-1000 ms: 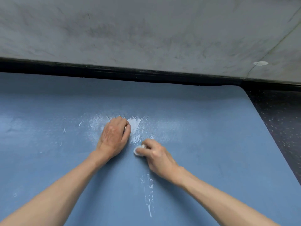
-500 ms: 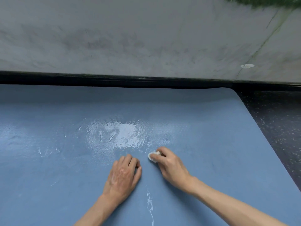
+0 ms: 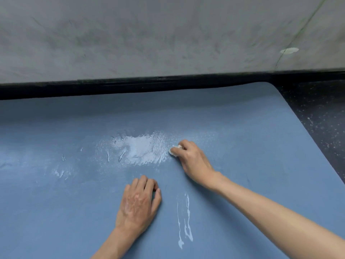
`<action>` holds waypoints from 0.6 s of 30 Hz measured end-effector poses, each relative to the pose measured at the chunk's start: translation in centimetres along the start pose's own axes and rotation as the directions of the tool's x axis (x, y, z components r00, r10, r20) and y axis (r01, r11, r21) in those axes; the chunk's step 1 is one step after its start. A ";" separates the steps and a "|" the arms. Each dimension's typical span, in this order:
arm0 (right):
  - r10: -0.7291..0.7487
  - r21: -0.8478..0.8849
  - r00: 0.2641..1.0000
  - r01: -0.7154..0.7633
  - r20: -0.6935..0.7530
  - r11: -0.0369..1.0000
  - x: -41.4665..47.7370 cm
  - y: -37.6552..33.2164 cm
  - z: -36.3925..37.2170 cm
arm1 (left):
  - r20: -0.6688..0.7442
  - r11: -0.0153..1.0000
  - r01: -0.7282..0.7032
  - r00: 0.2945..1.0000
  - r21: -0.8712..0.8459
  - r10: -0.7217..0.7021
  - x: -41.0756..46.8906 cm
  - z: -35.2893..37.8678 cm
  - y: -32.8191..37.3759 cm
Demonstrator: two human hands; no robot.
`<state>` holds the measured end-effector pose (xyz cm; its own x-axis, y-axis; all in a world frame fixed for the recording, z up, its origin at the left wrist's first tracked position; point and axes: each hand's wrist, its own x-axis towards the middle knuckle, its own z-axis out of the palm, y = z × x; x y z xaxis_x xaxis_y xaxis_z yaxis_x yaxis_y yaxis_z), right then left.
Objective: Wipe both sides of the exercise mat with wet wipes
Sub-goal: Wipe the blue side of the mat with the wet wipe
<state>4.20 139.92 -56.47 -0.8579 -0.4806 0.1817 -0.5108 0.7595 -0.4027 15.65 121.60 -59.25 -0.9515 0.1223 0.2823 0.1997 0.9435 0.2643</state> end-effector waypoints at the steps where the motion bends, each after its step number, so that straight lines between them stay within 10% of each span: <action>1: -0.001 0.021 1.000 0.001 -0.003 1.000 -0.2 -0.2 0.1 | 0.015 1.000 0.002 1.000 -0.019 -0.002 0.1 0.1 -0.2; 8: -0.283 0.212 0.904 0.222 0.320 0.952 -8.4 0.6 -1.7 | -0.038 0.984 0.148 0.988 -0.098 -0.152 4.5 1.3 1.6; 18: 0.008 0.002 0.997 -0.008 -0.075 1.000 12.1 6.2 -0.3 | -0.015 0.978 0.200 0.980 0.060 -0.199 5.3 2.0 2.6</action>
<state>-9.37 138.96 -56.48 -0.8637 -0.4402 0.2456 -0.5040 0.7626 -0.4055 10.65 125.29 -58.97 -0.9686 -0.0727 0.2378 -0.0088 0.9657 0.2595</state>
